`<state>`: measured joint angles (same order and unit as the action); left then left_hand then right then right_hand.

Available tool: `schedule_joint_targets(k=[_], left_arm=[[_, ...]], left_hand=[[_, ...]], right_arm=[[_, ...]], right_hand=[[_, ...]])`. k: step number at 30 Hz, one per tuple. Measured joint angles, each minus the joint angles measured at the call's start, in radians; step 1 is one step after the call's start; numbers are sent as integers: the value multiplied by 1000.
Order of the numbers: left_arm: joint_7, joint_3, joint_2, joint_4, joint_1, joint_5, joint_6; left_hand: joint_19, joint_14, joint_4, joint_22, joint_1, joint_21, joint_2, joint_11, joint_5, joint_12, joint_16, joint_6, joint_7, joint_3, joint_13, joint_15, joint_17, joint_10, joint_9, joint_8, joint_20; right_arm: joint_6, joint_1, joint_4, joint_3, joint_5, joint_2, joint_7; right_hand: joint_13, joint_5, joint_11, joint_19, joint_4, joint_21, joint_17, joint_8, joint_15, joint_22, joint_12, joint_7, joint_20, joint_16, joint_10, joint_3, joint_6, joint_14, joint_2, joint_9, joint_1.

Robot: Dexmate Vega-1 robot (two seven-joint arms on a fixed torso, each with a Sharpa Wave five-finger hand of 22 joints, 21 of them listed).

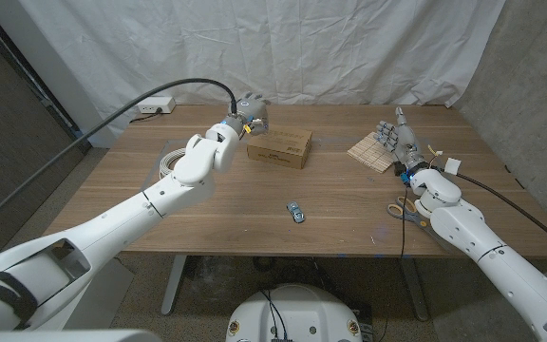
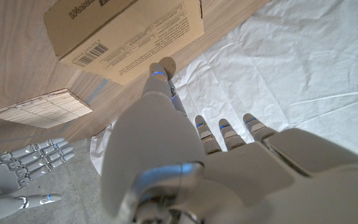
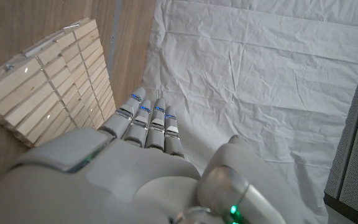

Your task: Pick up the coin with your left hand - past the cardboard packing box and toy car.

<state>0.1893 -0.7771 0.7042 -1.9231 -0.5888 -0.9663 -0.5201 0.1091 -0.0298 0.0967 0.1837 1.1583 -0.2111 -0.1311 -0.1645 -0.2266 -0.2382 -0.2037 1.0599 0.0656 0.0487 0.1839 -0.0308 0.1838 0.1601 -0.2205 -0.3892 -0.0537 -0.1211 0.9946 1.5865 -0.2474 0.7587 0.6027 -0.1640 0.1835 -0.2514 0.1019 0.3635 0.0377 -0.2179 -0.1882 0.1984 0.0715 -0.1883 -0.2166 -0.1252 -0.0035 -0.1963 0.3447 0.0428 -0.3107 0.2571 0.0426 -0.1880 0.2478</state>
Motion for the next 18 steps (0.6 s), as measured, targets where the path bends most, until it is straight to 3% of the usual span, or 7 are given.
schedule_joint_targets(k=[18], left_arm=[[30, 29, 0, -59, 0, -51, -5]], left_hand=[[4, 0, 0, 0, 3, 0, 5, 0, 2, 6, 3, 0, 0, 0, 0, 0, 0, 0, 0, 0, 4]], right_arm=[[-9, 15, 21, 5, -7, 6, -5]], right_hand=[[0, 0, 5, 4, 0, 0, 0, 0, 0, 0, 0, 0, -4, 0, 5, 0, 0, 0, 4, 0, 4]])
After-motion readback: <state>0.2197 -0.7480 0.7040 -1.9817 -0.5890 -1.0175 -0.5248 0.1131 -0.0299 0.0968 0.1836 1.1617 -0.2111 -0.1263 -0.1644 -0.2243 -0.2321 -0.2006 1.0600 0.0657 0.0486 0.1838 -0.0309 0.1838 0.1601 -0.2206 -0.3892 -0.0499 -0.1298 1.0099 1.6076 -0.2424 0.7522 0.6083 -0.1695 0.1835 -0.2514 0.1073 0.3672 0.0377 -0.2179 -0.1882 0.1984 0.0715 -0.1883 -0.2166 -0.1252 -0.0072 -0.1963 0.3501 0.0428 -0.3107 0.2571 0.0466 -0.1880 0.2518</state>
